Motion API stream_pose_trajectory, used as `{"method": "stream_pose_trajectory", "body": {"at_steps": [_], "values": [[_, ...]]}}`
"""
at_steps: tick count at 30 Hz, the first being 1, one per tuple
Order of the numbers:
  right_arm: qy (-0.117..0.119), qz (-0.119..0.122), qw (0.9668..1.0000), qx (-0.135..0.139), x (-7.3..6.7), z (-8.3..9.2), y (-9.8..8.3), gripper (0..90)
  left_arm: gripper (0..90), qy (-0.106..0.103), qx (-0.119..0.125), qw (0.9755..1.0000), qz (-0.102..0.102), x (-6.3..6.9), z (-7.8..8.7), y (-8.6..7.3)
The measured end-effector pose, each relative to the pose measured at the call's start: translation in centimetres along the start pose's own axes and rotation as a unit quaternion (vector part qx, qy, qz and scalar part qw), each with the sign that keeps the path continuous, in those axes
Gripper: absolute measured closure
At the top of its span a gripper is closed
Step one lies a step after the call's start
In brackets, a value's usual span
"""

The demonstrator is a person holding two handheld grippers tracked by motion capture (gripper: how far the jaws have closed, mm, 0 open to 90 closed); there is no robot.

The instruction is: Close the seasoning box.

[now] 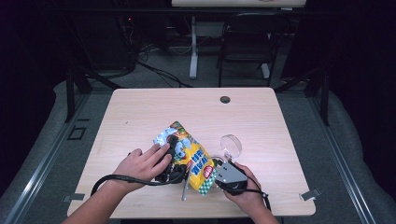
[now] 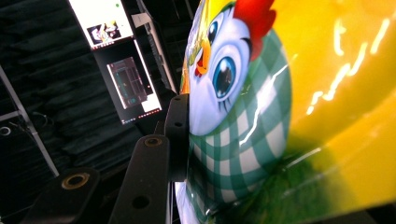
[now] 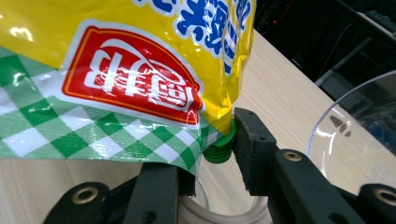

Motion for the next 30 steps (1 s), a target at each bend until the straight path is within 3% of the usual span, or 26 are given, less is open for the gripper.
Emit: {"method": "stream_pose_trajectory", "body": {"at_steps": [20,30], "values": [[0.018,-0.047,0.9987,0.003,0.11,0.01,-0.09,70.6,69.8,-0.001,0.001,1.0,-0.008,-0.33,-0.02,0.19],[0.022,-0.056,0.9982,0.002,-0.03,-0.03,-0.11,70.6,69.7,-0.005,0.0,0.9999,-0.011,-0.26,0.01,0.13]]}}
Point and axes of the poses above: each handheld gripper's, and its own axes: z roughly backward along the jaws, y roughly out of its top, x roughly to its right, the point moved 9 cm from there along -z, roughly forward along the jaws, and after that the axes turned 6 degrees about x, right-handed, at the moved point
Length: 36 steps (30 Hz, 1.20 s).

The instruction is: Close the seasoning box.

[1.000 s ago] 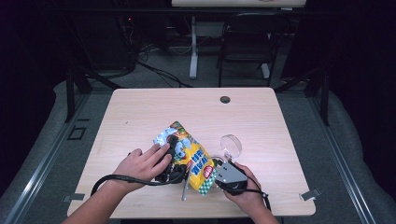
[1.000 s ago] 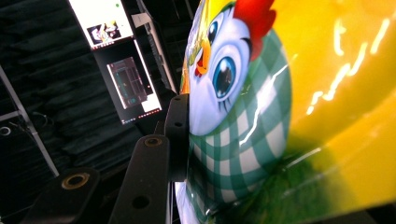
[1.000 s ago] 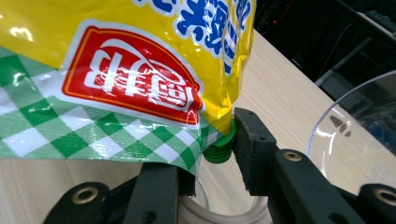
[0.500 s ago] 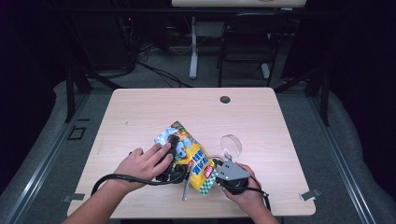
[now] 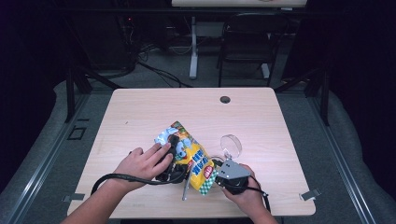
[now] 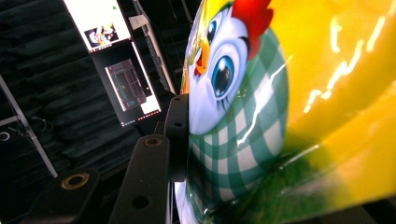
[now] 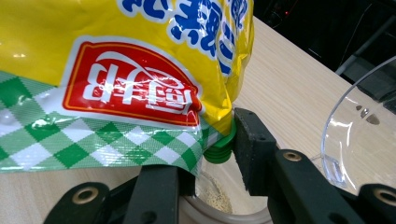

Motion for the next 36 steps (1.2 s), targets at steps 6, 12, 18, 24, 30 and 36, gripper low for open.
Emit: {"method": "stream_pose_trajectory", "body": {"at_steps": [6,12,18,24,30,36], "values": [[0.0,-0.005,1.0,-0.001,0.01,-0.01,-0.04,70.7,69.7,-0.002,-0.002,1.0,-0.004,0.03,-0.02,0.01],[-0.013,0.014,0.9998,-0.003,0.0,-0.2,-0.2,70.5,69.8,0.01,0.003,0.9998,-0.014,-0.14,0.01,0.23],[-0.015,0.018,0.9997,-0.002,-0.01,-0.15,-0.21,70.4,69.8,-0.003,-0.002,0.9999,-0.011,-0.06,0.11,0.16],[-0.013,0.016,0.9998,0.0,0.02,-0.07,-0.16,70.4,69.8,0.006,0.007,0.9999,-0.014,-0.42,0.15,0.3],[-0.009,0.01,0.9999,-0.004,0.09,-0.03,-0.26,70.2,69.9,-0.007,0.007,0.9999,-0.012,-0.3,0.08,0.31],[-0.008,0.0,1.0,0.0,0.28,0.05,-0.27,70.3,69.9,-0.006,0.006,0.9999,-0.015,-0.52,0.08,0.45]]}}
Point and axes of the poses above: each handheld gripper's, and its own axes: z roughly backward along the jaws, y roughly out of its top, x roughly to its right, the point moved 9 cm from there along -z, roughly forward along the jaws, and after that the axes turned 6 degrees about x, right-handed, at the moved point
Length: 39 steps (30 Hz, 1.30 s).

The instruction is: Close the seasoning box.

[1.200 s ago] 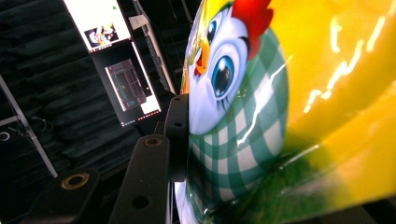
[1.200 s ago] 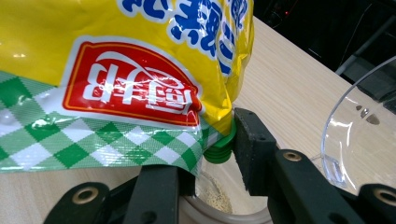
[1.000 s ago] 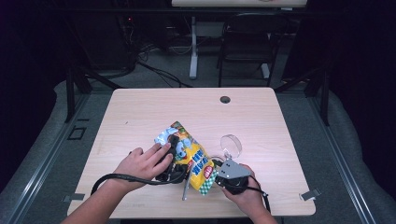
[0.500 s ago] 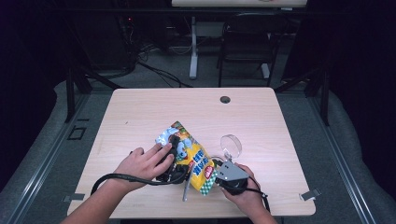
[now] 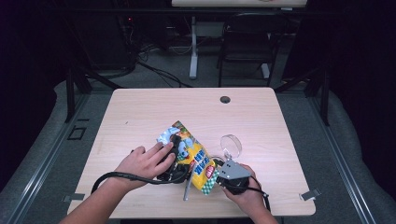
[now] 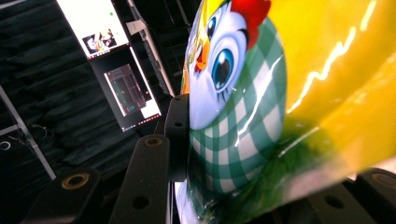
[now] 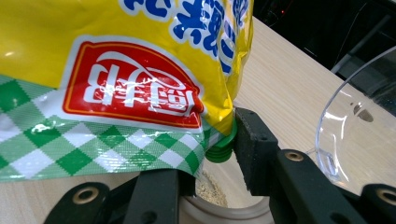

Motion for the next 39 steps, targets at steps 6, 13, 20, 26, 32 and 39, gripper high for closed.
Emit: {"method": "stream_pose_trajectory", "body": {"at_steps": [6,13,20,26,32,39], "values": [[-0.009,0.0,1.0,-0.001,0.24,0.08,-0.13,69.0,70.4,-0.007,0.003,1.0,0.003,-0.12,0.02,0.2],[-0.001,-0.018,0.9998,0.0,0.36,0.17,-0.05,70.4,70.7,-0.013,0.001,0.9999,0.0,-0.29,0.06,0.19],[0.01,-0.039,0.9992,-0.003,0.39,0.35,0.16,70.6,70.7,-0.013,0.004,0.9999,0.002,-0.38,-0.02,0.23],[0.013,-0.03,0.9995,-0.004,-0.04,0.39,0.48,70.5,70.8,-0.017,-0.005,0.9998,-0.004,-0.47,-0.24,0.09],[0.016,-0.034,0.9993,-0.004,-0.06,0.48,0.63,70.5,70.9,-0.012,-0.008,0.9999,-0.006,-0.68,-0.24,0.06],[0.024,-0.051,0.9984,0.001,-0.05,0.41,0.79,70.5,70.9,-0.015,-0.012,0.9997,-0.011,-0.89,-0.15,0.03]]}}
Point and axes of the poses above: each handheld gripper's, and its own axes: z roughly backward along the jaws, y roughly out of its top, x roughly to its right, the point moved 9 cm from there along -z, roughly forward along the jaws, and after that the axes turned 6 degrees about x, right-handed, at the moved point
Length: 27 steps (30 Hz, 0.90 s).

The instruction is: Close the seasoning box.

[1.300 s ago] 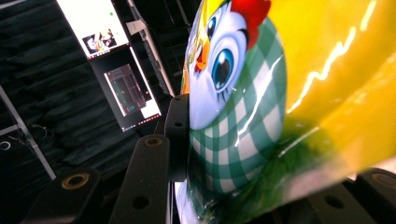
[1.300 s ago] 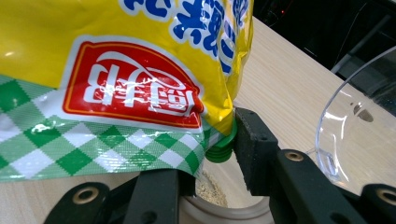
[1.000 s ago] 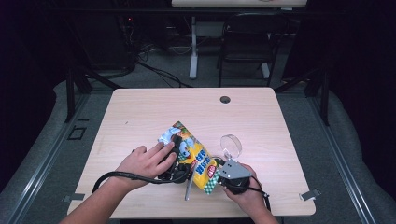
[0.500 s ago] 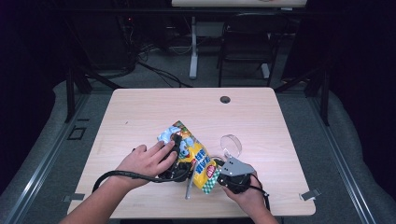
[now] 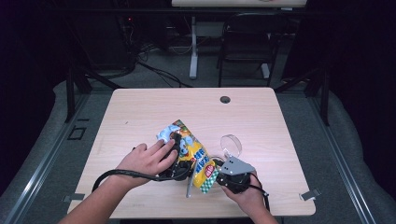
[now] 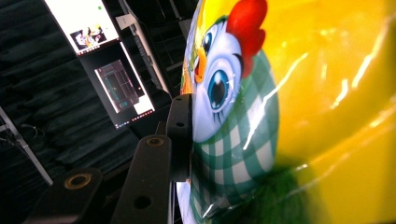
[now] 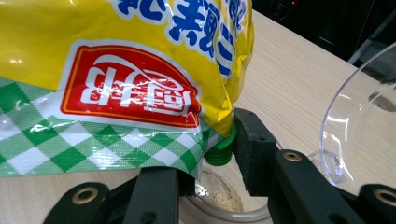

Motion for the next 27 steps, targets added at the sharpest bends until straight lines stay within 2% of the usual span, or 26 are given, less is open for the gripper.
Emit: {"method": "stream_pose_trajectory", "body": {"at_steps": [5,8,10,11,13,15,22,23,24,26,27], "values": [[0.008,-0.007,0.9999,-0.004,0.01,-0.27,-0.24,70.6,70.8,-0.012,-0.001,0.9999,0.0,0.19,-0.11,0.02],[0.01,-0.009,0.9999,-0.007,0.02,-0.26,-0.38,70.6,70.8,-0.025,0.0,0.9996,0.013,0.58,-0.19,0.05],[0.011,-0.01,0.9999,-0.007,0.08,-0.23,-0.46,70.6,70.9,-0.025,0.001,0.9997,0.008,0.41,-0.2,0.11],[0.008,-0.01,0.9999,-0.005,0.13,-0.32,-0.55,70.6,71.1,-0.037,0.0,0.9993,0.007,0.4,-0.13,0.18],[0.007,-0.007,0.9999,-0.005,0.15,-0.35,-0.62,70.5,71.2,-0.032,0.0,0.9995,0.007,0.33,-0.12,0.24],[-0.001,0.001,1.0,-0.005,0.2,-0.39,-0.73,70.5,71.4,-0.038,-0.003,0.9993,0.001,0.28,-0.06,0.31],[0.003,-0.003,1.0,-0.001,0.16,-0.39,-0.76,70.4,71.6,-0.039,-0.006,0.9992,-0.006,-0.07,0.04,0.39],[0.002,-0.002,1.0,-0.001,0.19,-0.37,-0.73,70.4,71.6,-0.048,-0.008,0.9988,-0.005,-0.08,0.1,0.36],[0.004,-0.004,1.0,0.0,0.15,-0.37,-0.69,70.4,71.5,-0.042,-0.006,0.9991,-0.006,-0.18,0.09,0.36],[0.001,-0.001,1.0,0.004,0.16,-0.34,-0.62,70.3,71.6,-0.05,-0.006,0.9988,-0.003,-0.17,0.15,0.33],[0.0,-0.001,1.0,0.005,0.17,-0.33,-0.6,70.0,71.7,-0.045,-0.004,0.999,-0.002,-0.24,0.15,0.33]]}}
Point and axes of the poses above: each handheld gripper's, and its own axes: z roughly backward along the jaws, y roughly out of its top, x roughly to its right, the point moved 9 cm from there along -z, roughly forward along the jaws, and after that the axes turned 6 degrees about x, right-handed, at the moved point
